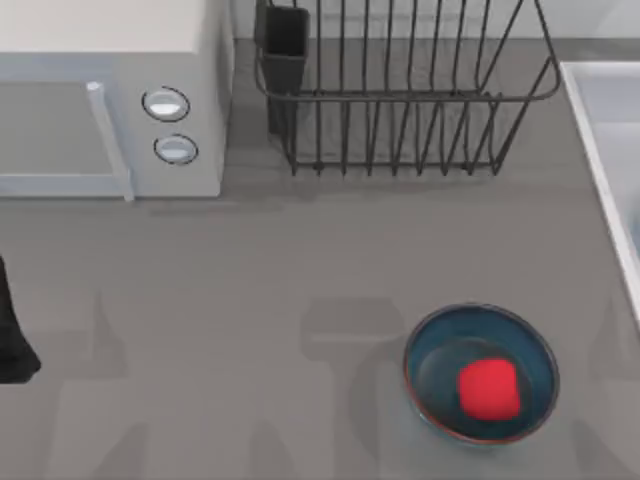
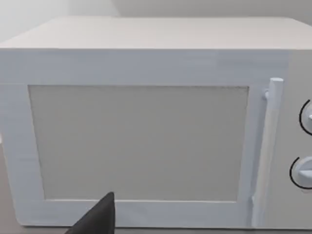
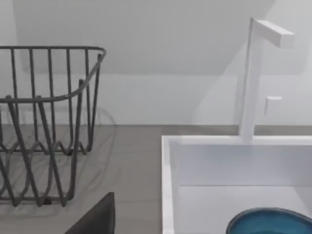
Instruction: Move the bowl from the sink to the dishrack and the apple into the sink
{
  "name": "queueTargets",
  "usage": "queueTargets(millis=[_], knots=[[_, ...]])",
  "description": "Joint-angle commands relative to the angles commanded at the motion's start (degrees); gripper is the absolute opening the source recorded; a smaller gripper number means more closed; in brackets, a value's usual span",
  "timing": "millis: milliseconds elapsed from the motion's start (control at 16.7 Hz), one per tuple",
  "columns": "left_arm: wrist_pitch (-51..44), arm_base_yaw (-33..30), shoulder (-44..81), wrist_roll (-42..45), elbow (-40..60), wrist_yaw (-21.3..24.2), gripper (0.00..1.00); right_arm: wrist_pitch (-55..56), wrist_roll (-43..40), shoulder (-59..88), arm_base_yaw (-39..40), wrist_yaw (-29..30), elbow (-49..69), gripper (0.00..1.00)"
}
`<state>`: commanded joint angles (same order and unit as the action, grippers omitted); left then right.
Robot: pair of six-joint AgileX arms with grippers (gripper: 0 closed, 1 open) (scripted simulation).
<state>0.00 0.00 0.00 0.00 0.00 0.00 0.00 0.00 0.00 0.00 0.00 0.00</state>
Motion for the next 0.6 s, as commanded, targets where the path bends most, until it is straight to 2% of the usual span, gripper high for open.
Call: queueTargets(millis=[300,600], knots=[[0.0,0.0,0.0,0.0,0.0,0.0,1.0,-1.7,-0.9,3.0,-0.4,0.0,2.4,1.0],[0.0,0.0,0.0,0.0,0.0,0.0,1.0,-8.3,-4.1,20.1,-2.8,0.7,16.1,1.0]])
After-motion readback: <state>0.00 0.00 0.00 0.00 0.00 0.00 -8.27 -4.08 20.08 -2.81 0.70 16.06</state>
